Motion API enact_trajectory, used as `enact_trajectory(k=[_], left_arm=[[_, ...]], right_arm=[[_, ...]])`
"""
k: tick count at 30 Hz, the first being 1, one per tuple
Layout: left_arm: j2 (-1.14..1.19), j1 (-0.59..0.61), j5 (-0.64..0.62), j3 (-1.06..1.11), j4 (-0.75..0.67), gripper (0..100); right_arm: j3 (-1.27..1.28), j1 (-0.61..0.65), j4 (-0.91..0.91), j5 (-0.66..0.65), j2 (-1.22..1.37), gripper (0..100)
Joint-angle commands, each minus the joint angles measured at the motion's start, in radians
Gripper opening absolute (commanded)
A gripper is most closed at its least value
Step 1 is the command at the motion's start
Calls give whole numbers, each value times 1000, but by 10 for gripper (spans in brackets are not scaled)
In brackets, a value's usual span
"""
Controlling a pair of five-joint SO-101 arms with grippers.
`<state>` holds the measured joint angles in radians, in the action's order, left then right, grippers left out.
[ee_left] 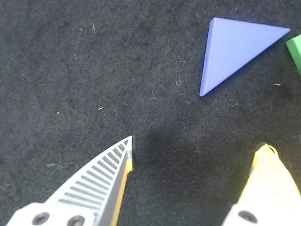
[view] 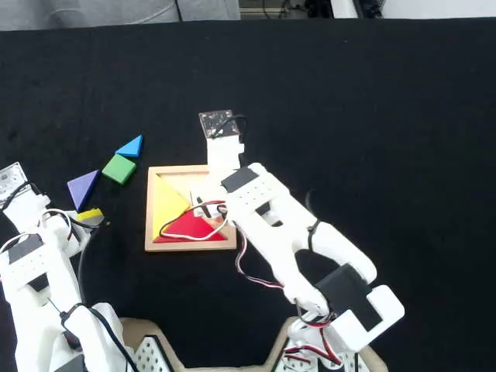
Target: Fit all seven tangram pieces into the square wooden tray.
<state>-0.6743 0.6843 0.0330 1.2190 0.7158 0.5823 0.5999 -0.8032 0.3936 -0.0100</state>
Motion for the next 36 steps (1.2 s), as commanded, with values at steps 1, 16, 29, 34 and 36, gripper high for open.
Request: enact_trajectory(k=[1,16,29,34,36], left_arm=[[-14,-7,3,-2,-17,385],[-14,-7,6,-4,-17,385],[-14,-7,6,-1,-17,385],[-14,-7,8,-1,-17,385],[-15,-7,8,-1,-17,385]], right_arm=[[-18,14,-5,5,36,129],[-82,-52,-91,-74,12,127],[-58,-23,153,-267,21,23],[-208,-25,103,-328,185,11],[-278,-34,57,-333,252,11]])
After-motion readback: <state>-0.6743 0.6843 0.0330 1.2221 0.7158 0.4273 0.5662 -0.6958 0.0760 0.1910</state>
